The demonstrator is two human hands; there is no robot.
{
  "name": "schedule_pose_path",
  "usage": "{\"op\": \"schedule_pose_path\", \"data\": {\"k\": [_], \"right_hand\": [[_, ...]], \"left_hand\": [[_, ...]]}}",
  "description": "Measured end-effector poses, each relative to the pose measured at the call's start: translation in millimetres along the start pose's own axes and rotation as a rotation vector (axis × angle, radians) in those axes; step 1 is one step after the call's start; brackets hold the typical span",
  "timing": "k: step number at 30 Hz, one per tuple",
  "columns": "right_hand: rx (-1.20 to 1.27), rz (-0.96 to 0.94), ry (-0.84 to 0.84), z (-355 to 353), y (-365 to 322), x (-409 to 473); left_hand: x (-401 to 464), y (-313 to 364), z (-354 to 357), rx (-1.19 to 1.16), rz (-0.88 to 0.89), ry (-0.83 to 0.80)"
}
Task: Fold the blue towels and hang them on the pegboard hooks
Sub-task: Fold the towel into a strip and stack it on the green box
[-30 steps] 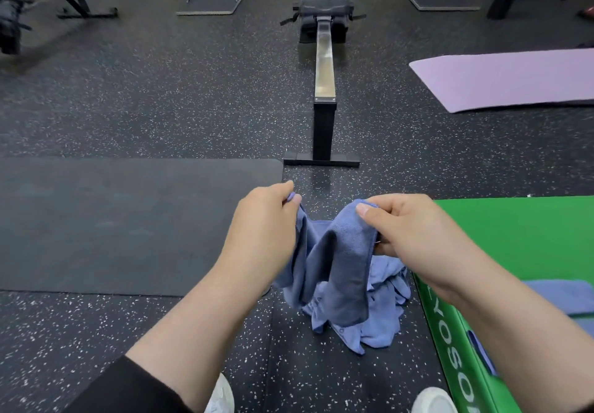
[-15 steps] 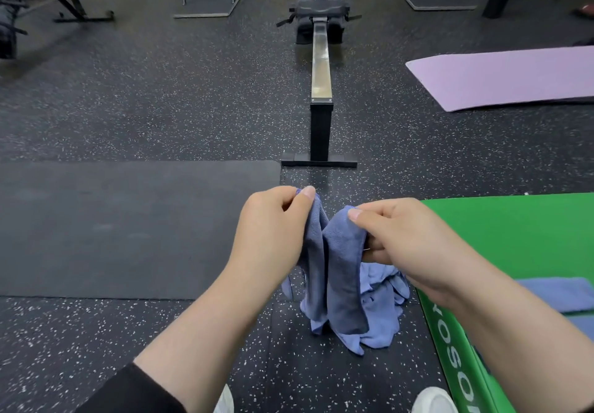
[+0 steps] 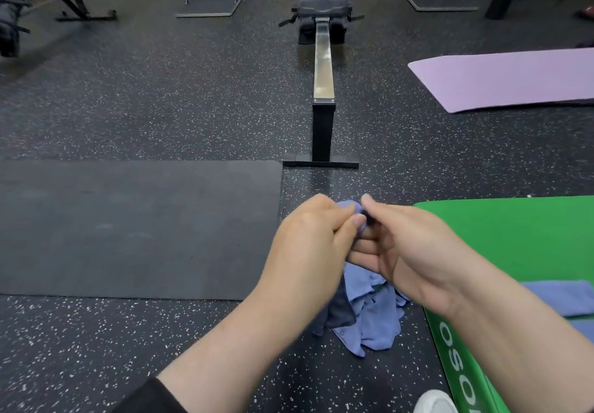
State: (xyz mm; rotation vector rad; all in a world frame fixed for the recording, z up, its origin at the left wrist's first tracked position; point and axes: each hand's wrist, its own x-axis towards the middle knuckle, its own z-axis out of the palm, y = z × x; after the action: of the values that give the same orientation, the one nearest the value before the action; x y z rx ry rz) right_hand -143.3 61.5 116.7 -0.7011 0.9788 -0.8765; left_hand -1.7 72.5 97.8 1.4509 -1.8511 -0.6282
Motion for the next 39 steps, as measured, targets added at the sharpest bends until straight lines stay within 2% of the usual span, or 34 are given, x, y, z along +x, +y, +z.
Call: {"op": "schedule_pose_path", "data": {"k": [3,4,6,8,10,12,15,26,33,36,39], "right_hand": [[-0.063,-0.046,0.092,-5,-1,2],[-0.106,-0.068,0.101,-7,-1,4],[-0.236,-0.114,0.130,-12,-3,8],[-0.638,-0.238,0.204,-18,-6,9],[-1.070,-0.341,0.193,-21,-11,8],[-1.246,-0.367,0.137,-22,-13,6],[-1.350,-0.418,0.106,-24,-15,2],[-1.230,-0.635,0.095,-11,-31,-28],[-1.014,-0.739,0.159,-16,-36,-37],[-0.952,-0.728,0.225,-26,-34,-33],[-0.890,-0.699,0.301,-37,-32,-29]], "left_hand": [[-5,7,1,0.005,0.034,-0.145],[-5,9,-2,-0.014,0.009,-0.131],[-2,9,-11,-0.081,-0.073,-0.001],[4,7,-24,-0.147,-0.140,0.148],[9,3,-37,-0.200,-0.183,0.213],[12,-3,-44,-0.202,-0.223,0.194],[8,-10,-42,-0.140,-0.250,0.087],[-12,-22,-28,0.026,-0.173,-0.361],[-13,-36,-37,0.183,-0.250,-0.253],[-12,-44,-48,0.282,-0.297,-0.219],[-13,-54,-60,0.285,-0.337,-0.157]]}}
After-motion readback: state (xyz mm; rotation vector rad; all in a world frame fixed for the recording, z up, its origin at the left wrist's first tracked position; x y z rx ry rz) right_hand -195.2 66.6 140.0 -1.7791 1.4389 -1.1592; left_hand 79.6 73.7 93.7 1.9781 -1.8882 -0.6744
